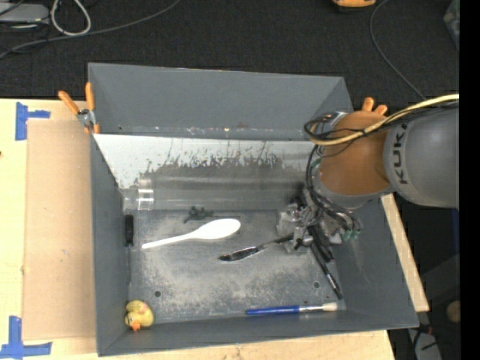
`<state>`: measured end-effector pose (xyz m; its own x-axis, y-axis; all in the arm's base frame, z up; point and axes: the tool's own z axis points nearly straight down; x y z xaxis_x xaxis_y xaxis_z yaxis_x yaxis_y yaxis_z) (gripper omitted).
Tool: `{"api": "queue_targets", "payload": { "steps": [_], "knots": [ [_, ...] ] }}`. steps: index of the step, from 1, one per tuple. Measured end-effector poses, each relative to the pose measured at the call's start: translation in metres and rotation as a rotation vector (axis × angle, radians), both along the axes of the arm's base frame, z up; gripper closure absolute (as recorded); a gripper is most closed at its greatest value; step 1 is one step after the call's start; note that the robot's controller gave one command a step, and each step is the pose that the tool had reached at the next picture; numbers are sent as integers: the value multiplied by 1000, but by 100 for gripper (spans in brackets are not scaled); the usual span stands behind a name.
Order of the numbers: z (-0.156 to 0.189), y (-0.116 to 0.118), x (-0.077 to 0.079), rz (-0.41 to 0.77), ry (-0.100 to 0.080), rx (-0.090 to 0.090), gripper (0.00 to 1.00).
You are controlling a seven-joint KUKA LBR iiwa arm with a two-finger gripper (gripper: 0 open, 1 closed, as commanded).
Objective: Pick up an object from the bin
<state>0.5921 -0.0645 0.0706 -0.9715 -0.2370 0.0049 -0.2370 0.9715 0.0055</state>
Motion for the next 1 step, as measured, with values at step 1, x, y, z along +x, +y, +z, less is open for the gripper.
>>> {"api": "queue_targets", "payload": {
  "steps": [1],
  "knots": [
    [0,0,0,0,0,0,100]
  ]
}}
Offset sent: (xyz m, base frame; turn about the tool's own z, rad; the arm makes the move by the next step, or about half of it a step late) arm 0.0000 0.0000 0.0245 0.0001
